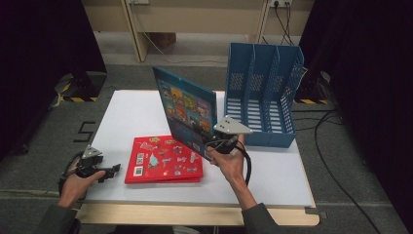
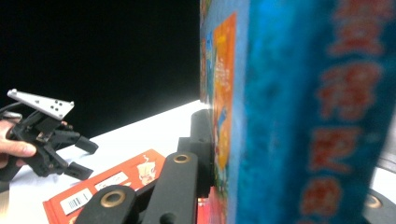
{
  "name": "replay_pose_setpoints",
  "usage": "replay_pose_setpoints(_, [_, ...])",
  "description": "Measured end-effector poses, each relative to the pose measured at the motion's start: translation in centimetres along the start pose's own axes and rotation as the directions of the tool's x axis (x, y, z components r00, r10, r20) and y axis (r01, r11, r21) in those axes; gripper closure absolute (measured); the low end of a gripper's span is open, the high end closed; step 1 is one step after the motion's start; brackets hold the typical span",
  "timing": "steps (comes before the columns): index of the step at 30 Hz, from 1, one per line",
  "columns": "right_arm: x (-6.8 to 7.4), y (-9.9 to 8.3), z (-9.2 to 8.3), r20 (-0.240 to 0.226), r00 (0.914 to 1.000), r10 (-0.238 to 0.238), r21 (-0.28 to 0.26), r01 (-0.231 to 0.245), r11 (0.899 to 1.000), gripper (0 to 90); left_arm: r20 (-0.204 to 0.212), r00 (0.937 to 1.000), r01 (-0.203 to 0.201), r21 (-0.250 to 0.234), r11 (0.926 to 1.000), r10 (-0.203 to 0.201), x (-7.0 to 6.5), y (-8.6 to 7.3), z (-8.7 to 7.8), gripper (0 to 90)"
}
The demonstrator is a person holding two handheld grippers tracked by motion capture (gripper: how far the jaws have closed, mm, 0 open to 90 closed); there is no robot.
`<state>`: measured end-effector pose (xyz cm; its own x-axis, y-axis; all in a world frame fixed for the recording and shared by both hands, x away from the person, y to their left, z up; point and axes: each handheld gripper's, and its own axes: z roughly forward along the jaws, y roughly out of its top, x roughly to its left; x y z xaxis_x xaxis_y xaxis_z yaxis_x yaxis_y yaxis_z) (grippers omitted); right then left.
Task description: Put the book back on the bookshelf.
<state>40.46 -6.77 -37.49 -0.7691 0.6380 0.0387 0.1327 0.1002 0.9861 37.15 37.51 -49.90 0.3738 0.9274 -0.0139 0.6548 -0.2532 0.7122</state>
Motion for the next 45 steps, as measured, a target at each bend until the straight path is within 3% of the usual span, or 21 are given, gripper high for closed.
replay_pose_setpoints(7, [-1.2,1.9,-2.6,0.045,0.9990,0.005,-0.071,-0.002,0.997,82.1,-0.001,1.0000,0.000,-0.001,1.0000,0.000,0.0,0.0,0.0,17.2])
replay_pose_setpoints(14, [-2.2,3.3,-4.9,0.085,0.9963,0.011,-0.094,-0.002,0.996,82.1,0.001,1.0000,0.001,-0.001,1.0000,-0.001,0.0,0.0,0.0,17.1])
replay_pose_setpoints(19, [-3.2,4.3,-7.2,0.148,0.9889,-0.012,-0.124,0.030,0.992,82.1,0.001,1.0000,0.001,-0.001,1.0000,-0.001,0.0,0.0,0.0,17.1])
replay_pose_setpoints(25, [-4.2,5.0,-9.0,0.197,0.9804,-0.004,-0.140,0.032,0.990,82.1,0.001,1.0000,0.003,-0.003,1.0000,-0.003,0.0,0.0,0.0,17.1])
replay_pose_setpoints(28, [-5.0,5.3,-10.2,0.249,0.9685,-0.001,-0.150,0.039,0.988,82.2,0.001,1.0000,0.001,-0.001,1.0000,-0.001,0.0,0.0,0.0,17.0])
replay_pose_setpoints(29, [-5.0,5.3,-10.2,0.249,0.9685,-0.001,-0.150,0.039,0.988,82.2,0.001,1.0000,0.001,-0.001,1.0000,-0.001,0.0,0.0,0.0,17.0])
replay_pose_setpoints(30, [-5.5,5.4,-10.8,0.278,0.9605,0.000,-0.153,0.044,0.987,82.1,0.001,1.0000,0.002,-0.002,1.0000,-0.002,0.0,0.0,0.0,16.9])
replay_pose_setpoints(31, [-5.5,5.4,-10.8,0.278,0.9605,0.000,-0.153,0.044,0.987,82.1,0.001,1.0000,0.002,-0.002,1.0000,-0.002,0.0,0.0,0.0,16.9])
replay_pose_setpoints(33, [-6.2,5.6,-11.2,0.316,0.9487,0.002,-0.146,0.046,0.988,82.1,0.001,1.0000,0.002,-0.002,1.0000,-0.002,0.0,0.0,0.1,16.8])
replay_pose_setpoints(35, [-6.4,5.7,-11.3,0.330,0.9440,0.002,-0.144,0.049,0.988,82.1,0.000,1.0000,0.005,-0.005,1.0000,-0.005,0.0,0.0,0.1,16.8])
replay_pose_setpoints(39, [-7.6,5.8,-11.0,0.376,0.9265,0.008,-0.140,0.048,0.989,82.1,0.000,1.0000,0.006,-0.009,0.9999,-0.006,0.0,-0.1,0.1,16.8])
replay_pose_setpoints(41, [-7.8,5.8,-10.9,0.386,0.9225,0.007,-0.138,0.050,0.989,82.1,0.000,1.0000,0.005,-0.006,1.0000,-0.005,0.0,-0.1,0.1,16.8])
replay_pose_setpoints(43, [-8.4,6.0,-10.2,0.422,0.9068,0.008,-0.123,0.049,0.991,82.1,0.000,1.0000,0.005,-0.006,1.0000,-0.005,0.0,0.0,0.1,16.7])
replay_pose_setpoints(44, [-8.4,6.0,-10.2,0.422,0.9068,0.008,-0.123,0.049,0.991,82.1,0.000,1.0000,0.005,-0.008,1.0000,-0.005,0.0,-0.1,0.1,16.7])
replay_pose_setpoints(45, [-8.8,6.0,-9.6,0.440,0.8977,0.017,-0.122,0.042,0.992,82.1,0.000,1.0000,0.006,-0.008,1.0000,-0.006,0.0,-0.1,0.1,16.7])
